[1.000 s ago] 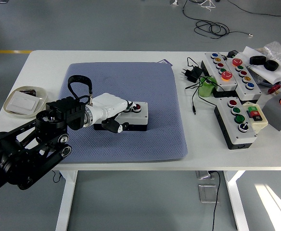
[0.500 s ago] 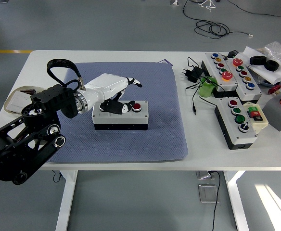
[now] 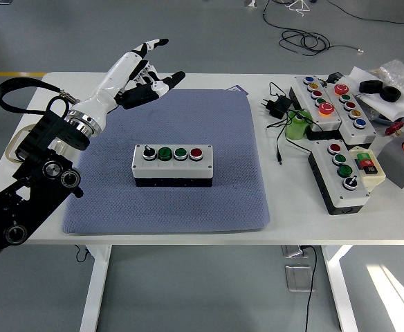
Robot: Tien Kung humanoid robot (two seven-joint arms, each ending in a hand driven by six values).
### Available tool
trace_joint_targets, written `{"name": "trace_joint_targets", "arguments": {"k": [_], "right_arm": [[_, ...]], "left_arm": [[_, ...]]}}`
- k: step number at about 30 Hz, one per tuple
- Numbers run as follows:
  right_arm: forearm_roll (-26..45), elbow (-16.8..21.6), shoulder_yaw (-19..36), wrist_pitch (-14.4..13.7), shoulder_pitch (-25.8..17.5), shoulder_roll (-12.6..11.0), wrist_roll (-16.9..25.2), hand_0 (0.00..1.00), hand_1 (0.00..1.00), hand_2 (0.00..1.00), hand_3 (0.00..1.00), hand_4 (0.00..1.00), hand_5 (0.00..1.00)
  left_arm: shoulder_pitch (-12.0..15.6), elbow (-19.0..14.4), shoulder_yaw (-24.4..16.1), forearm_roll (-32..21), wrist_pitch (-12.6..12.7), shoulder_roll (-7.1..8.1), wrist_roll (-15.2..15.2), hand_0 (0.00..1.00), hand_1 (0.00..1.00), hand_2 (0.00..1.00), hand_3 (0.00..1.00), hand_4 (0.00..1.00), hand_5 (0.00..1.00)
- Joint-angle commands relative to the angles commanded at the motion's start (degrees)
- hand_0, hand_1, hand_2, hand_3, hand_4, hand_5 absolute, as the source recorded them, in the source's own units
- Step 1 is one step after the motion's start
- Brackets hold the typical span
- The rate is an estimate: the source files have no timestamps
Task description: Pick up the button,place it on the desk,press the button,press the button
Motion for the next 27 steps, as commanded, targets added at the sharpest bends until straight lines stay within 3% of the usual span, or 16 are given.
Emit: {"name": "trace_joint_targets", "arguments": {"k": [3, 4, 12, 16, 27], "right_arm": [[0.0, 0.0, 0.0, 0.0, -0.1, 0.0, 0.0, 0.787, 0.797, 0.817, 0.751, 0.412, 0.479], [-0.1, 0.0, 0.1, 0.0, -0.1, 0.0, -0.1, 0.787, 0.797, 0.817, 0.751, 0.412, 0.479], [-0.4, 0.0, 0.2, -0.1, -0.3, 0.0, -0.2, 0.787, 0.797, 0.817, 0.751, 0.412, 0.479], [-0.7, 0.0, 0.3, -0.1, -0.3, 0.0, -0.3, 0.787, 0.797, 0.817, 0.751, 0.412, 0.479], [-1.1, 0.0, 0.5, -0.1, -0.5, 0.0, -0.3, 0.787, 0.797, 0.817, 0.751, 0.412, 0.479]], "left_arm": [[0.3, 1.0, -0.9, -7.1, 0.4, 0.0, 0.7, 0.777, 0.827, 0.903, 0.998, 0.797, 0.998], [0.4, 1.7, -1.1, -9.7, 0.1, 0.06, 1.1, 0.837, 0.885, 0.951, 0.998, 0.784, 0.998], [1.1, 6.5, -1.9, -28.5, -2.2, -0.07, 1.4, 0.835, 0.881, 0.95, 0.984, 0.771, 0.998], [1.5, 8.3, -2.4, -34.0, -2.1, -0.17, 0.9, 0.832, 0.876, 0.942, 0.972, 0.762, 0.998], [2.8, 10.8, -3.6, -42.0, -2.0, -0.2, -1.6, 0.827, 0.871, 0.927, 0.959, 0.753, 0.998]]}}
